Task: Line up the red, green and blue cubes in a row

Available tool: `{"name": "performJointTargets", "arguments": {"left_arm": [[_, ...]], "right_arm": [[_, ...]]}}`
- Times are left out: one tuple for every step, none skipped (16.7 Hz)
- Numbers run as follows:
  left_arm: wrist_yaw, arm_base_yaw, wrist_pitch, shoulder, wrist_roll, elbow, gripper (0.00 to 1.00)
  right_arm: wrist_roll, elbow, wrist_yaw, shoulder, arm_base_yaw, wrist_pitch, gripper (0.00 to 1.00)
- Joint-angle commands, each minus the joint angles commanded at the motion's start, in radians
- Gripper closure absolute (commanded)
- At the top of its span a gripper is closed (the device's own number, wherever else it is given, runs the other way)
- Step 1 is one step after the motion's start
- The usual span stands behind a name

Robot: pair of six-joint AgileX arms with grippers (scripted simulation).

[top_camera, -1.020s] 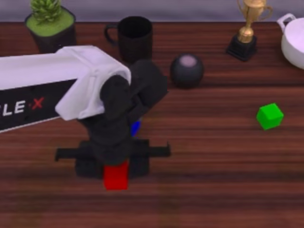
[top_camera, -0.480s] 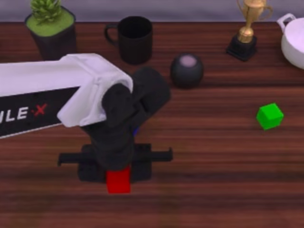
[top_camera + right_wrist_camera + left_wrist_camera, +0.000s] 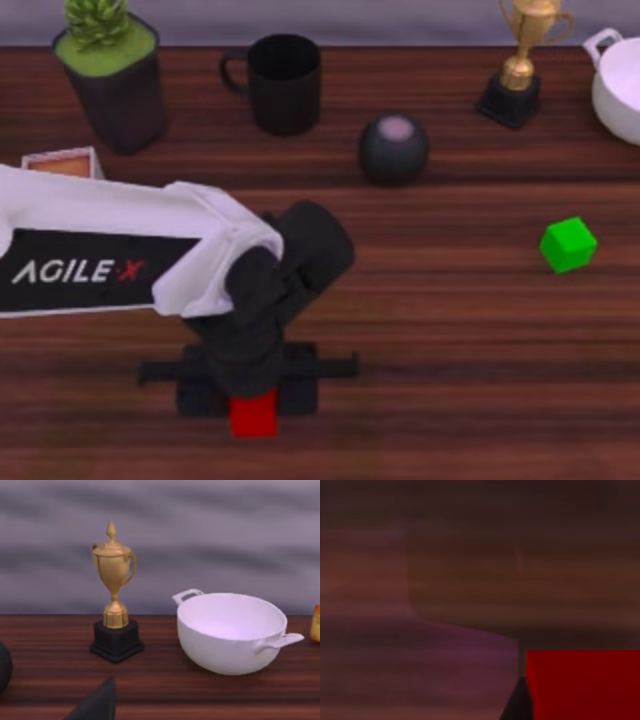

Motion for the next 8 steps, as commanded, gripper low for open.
{"name": "performJointTargets", "arguments": {"left_arm": [[0.000,0.000,0.000,0.000,0.000,0.000,1.00],[0.000,0.000,0.000,0.000,0.000,0.000,1.00],[0.000,0.000,0.000,0.000,0.000,0.000,1.00],[0.000,0.000,0.000,0.000,0.000,0.000,0.92],[0.000,0.000,0.000,0.000,0.000,0.000,0.85],[0.000,0.000,0.000,0.000,0.000,0.000,0.77],[0.000,0.000,0.000,0.000,0.000,0.000,0.70],[0.000,0.000,0.000,0.000,0.000,0.000,0.62]], "right_arm": [[0.000,0.000,0.000,0.000,0.000,0.000,0.00],[0.000,0.000,0.000,0.000,0.000,0.000,0.00],[0.000,0.000,0.000,0.000,0.000,0.000,0.00],[0.000,0.000,0.000,0.000,0.000,0.000,0.00],[0.000,0.000,0.000,0.000,0.000,0.000,0.00],[0.000,0.000,0.000,0.000,0.000,0.000,0.00],[0.000,0.000,0.000,0.000,0.000,0.000,0.00],[0.000,0.000,0.000,0.000,0.000,0.000,0.00]]}}
